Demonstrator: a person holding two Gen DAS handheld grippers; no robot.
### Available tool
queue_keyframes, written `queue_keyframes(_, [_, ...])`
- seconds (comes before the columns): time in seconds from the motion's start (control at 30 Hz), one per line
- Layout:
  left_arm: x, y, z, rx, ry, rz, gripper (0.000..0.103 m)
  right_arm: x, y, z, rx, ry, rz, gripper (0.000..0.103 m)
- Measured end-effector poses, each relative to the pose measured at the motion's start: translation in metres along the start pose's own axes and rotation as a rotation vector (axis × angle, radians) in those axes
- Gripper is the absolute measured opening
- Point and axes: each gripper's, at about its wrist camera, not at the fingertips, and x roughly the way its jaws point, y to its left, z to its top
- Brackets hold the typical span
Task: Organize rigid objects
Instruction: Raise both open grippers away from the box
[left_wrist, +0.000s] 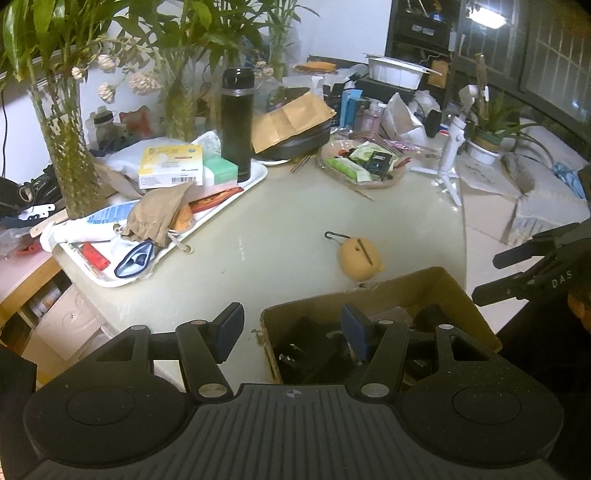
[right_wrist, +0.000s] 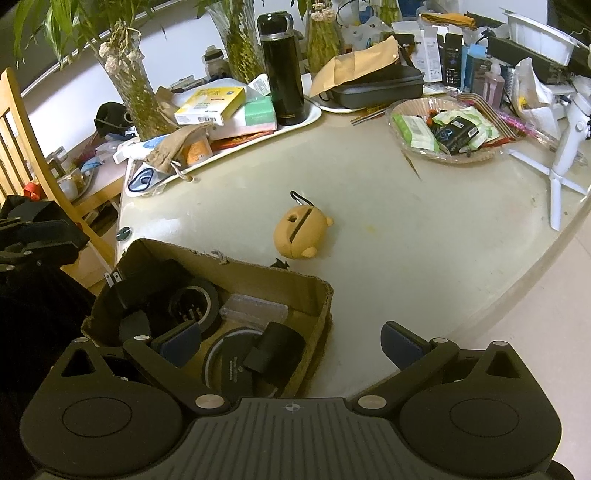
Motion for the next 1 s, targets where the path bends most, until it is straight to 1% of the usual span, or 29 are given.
queue_keyframes(0.13, [0.002,-0.003,0.001,0.019,-0.003,0.004,0.058,0.000,-0.001,0.002,0.007,-0.008,0.002,0.103])
queue_keyframes(0.57, [0.007,-0.011,0.002,0.066,-0.013,-0.032,0.058,0.008,0.001,0.012,0.007,-0.026,0.016,0.103])
queue_keyframes(0.77, [0.011,-0.010,0.003,0.064,-0.019,-0.024,0.059,0.014,0.002,0.019,0.005,-0.030,0.020,0.103])
queue_keyframes(0.8, [0.012,-0.010,0.004,0.065,-0.019,-0.023,0.060,0.015,0.002,0.020,0.005,-0.030,0.021,0.103])
queue_keyframes(0.83, [0.013,-0.010,0.004,0.065,-0.020,-0.021,0.066,0.016,0.002,0.021,0.006,-0.030,0.022,0.103])
queue_keyframes(0.87, [0.013,-0.010,0.005,0.065,-0.024,-0.019,0.068,0.018,0.002,0.022,0.006,-0.030,0.024,0.103])
queue_keyframes(1.0, [0.014,-0.010,0.005,0.069,-0.029,-0.021,0.068,0.024,0.002,0.026,0.009,-0.027,0.029,0.103])
